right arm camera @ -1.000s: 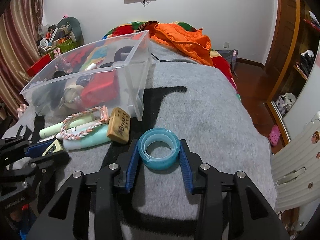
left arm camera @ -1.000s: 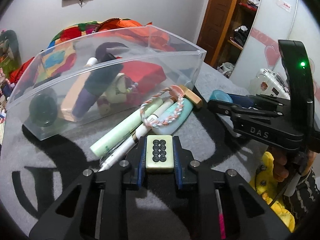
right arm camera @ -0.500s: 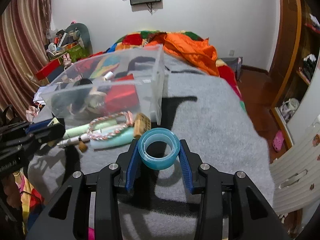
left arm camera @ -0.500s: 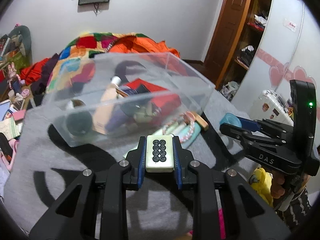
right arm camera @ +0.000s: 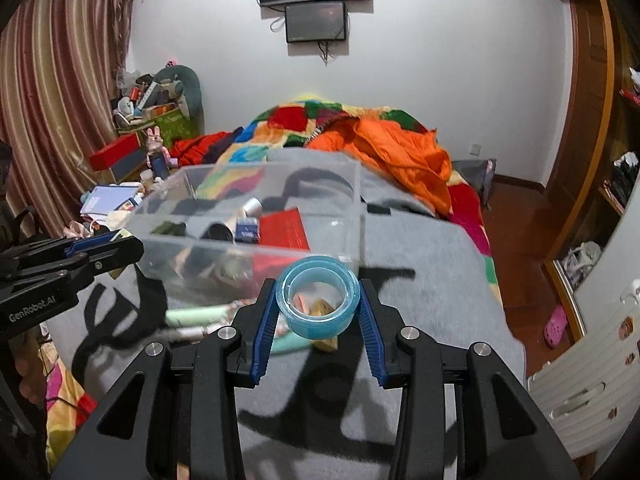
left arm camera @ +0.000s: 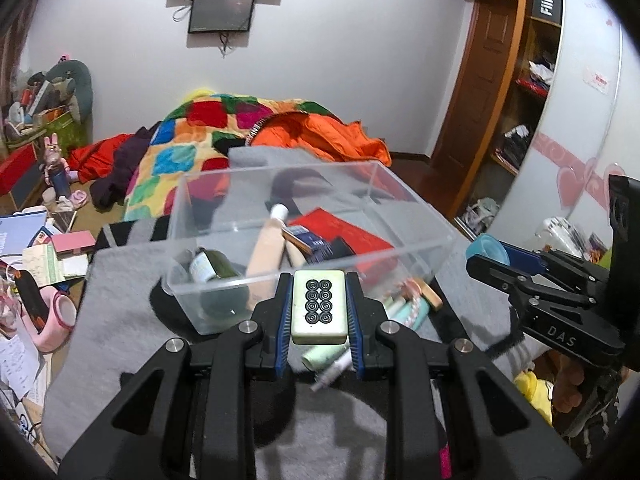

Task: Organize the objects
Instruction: 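Carry the mahjong tile and teal tape roll into the box and release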

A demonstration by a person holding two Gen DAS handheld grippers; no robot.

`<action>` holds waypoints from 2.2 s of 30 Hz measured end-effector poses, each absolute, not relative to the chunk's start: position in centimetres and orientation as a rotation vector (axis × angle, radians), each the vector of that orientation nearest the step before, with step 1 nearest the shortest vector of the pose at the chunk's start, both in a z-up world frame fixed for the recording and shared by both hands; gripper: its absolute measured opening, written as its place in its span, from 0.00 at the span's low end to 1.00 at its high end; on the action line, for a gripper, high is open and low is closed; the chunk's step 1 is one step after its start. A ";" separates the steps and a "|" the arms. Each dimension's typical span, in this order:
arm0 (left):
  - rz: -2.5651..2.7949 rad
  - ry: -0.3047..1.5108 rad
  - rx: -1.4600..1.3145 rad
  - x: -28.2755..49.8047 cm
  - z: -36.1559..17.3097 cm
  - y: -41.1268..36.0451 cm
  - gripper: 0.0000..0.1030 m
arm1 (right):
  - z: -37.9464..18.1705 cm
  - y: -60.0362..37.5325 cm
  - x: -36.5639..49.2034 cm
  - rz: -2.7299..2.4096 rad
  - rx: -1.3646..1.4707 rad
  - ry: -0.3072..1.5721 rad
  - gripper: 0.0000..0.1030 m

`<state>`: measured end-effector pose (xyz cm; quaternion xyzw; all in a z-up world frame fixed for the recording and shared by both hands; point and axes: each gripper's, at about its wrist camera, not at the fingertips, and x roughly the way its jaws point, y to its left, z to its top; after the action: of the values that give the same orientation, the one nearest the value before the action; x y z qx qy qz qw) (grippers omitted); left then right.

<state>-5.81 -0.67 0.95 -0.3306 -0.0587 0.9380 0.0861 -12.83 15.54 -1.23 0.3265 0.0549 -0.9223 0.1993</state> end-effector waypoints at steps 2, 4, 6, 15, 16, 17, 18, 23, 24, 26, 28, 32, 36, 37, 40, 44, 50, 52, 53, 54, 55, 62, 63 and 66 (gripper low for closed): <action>2.801 -0.184 -0.975 -6.1 1.3 -1.0 0.23 | -0.8 15.1 -13.2 -2.576 0.892 0.148 0.35; 2.814 -0.173 -0.963 -6.4 1.7 -1.1 0.23 | -0.5 14.6 -13.6 -2.575 0.881 0.155 0.35; 2.824 -0.163 -0.959 -6.7 1.8 -1.3 0.23 | -0.3 14.1 -14.1 -2.571 0.873 0.167 0.35; 2.829 -0.188 -0.982 -9.0 1.8 -2.3 0.23 | -0.6 12.4 -16.3 -2.558 0.891 0.194 0.35; 2.829 -0.187 -0.985 -9.3 1.7 -2.3 0.23 | -0.7 12.2 -16.6 -2.556 0.896 0.196 0.35; 2.830 -0.181 -0.989 -9.5 1.7 -2.4 0.23 | -0.9 12.0 -16.9 -2.554 0.903 0.195 0.35; 2.830 -0.170 -0.994 -9.8 1.6 -2.3 0.23 | -1.0 12.0 -17.1 -2.552 0.907 0.193 0.35; 2.825 -0.138 -1.013 -10.9 1.1 -2.1 0.23 | -1.8 11.3 -18.5 -2.535 0.952 0.172 0.35; 2.828 -0.129 -1.019 -11.3 0.9 -2.0 0.23 | -2.0 11.2 -18.8 -2.530 0.963 0.163 0.35; 2.825 -0.125 -1.035 -11.9 0.5 -2.1 0.23 | -2.4 11.0 -19.3 -2.520 0.983 0.150 0.35; 2.814 -0.132 -1.051 -12.5 0.1 -2.1 0.23 | -2.7 10.8 -19.8 -2.511 1.004 0.134 0.35; 2.794 -0.137 -1.083 -13.4 -0.7 -1.9 0.23 | -3.2 10.4 -20.4 -2.495 1.025 0.125 0.35; 2.796 -0.130 -1.097 -13.8 -1.4 -1.8 0.23 | -3.5 9.8 -20.7 -2.495 1.033 0.147 0.35; 2.794 -0.134 -1.099 -13.9 -1.5 -1.8 0.23 | -3.6 9.7 -20.7 -2.493 1.034 0.151 0.35; 2.788 -0.153 -1.109 -14.0 -1.8 -1.9 0.23 | -3.7 9.5 -20.7 -2.497 1.033 0.155 0.35; 2.777 -0.175 -1.118 -14.0 -1.8 -2.1 0.24 | -3.7 9.5 -20.7 -2.495 1.033 0.164 0.35; 2.795 -0.162 -1.094 -13.0 -1.2 -1.8 0.40 | -3.1 9.7 -19.9 -2.498 1.002 0.177 0.45; 2.813 -0.147 -1.078 -12.5 -0.9 -1.6 0.49 | -2.9 9.7 -19.7 -2.503 0.993 0.179 0.51; 2.821 -0.139 -1.071 -12.3 -0.7 -1.5 0.53 | -2.7 9.8 -19.4 -2.510 0.981 0.179 0.55; 2.829 -0.127 -1.064 -11.9 -0.5 -1.4 0.55 | -2.5 9.9 -19.1 -2.519 0.967 0.179 0.56; 2.833 -0.121 -1.062 -11.7 -0.4 -1.3 0.56 | -2.3 10.0 -19.0 -2.525 0.959 0.181 0.56; 2.833 -0.159 -1.031 -9.4 0.6 -1.5 0.72 | -1.0 11.2 -16.9 -2.568 0.906 0.217 0.61; 2.833 -0.158 -1.034 -9.1 0.6 -1.5 0.75 | -0.9 11.5 -16.5 -2.572 0.901 0.216 0.63; 2.846 -0.136 -1.049 -8.3 0.3 -1.3 0.79 | -1.0 12.3 -15.7 -2.573 0.899 0.204 0.68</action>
<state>-8.34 -1.32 0.33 -0.3450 -0.0447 0.9361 0.0524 -15.71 12.30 -0.97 0.3221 0.0730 -0.9218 0.2028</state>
